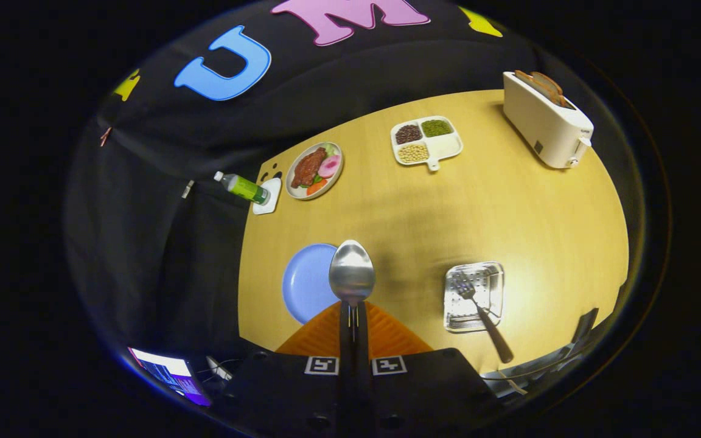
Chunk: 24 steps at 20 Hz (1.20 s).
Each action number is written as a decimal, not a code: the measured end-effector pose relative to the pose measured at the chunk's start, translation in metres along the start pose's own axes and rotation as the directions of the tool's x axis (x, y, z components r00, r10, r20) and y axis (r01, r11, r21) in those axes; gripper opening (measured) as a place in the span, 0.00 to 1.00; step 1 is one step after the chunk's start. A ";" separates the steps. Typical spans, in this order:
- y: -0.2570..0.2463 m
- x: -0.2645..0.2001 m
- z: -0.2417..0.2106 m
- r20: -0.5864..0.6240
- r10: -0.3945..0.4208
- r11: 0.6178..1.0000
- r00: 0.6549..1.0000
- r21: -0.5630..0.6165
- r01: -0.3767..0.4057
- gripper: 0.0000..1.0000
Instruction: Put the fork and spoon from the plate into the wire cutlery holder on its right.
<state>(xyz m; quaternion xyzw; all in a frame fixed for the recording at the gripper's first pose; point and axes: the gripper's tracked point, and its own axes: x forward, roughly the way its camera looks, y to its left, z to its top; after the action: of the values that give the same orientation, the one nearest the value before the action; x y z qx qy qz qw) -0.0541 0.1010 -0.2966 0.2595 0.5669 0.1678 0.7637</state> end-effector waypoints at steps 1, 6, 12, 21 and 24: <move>-0.014 -0.005 -0.003 -0.017 -0.024 1.000 1.000 -0.004 0.024 0.05; -0.069 -0.014 -0.017 -0.135 -0.123 0.992 0.983 -0.057 0.116 0.05; -0.105 -0.001 -0.038 -0.325 -0.200 0.977 0.924 -0.141 0.161 0.05; -0.133 0.042 -0.037 -0.457 -0.256 0.963 0.852 -0.192 0.186 0.06; -0.132 0.051 -0.038 -0.477 -0.253 0.963 0.842 -0.207 0.172 0.07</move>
<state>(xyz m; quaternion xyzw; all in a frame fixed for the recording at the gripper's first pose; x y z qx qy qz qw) -0.0802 0.0307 -0.4223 0.0823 0.7550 0.1872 0.6230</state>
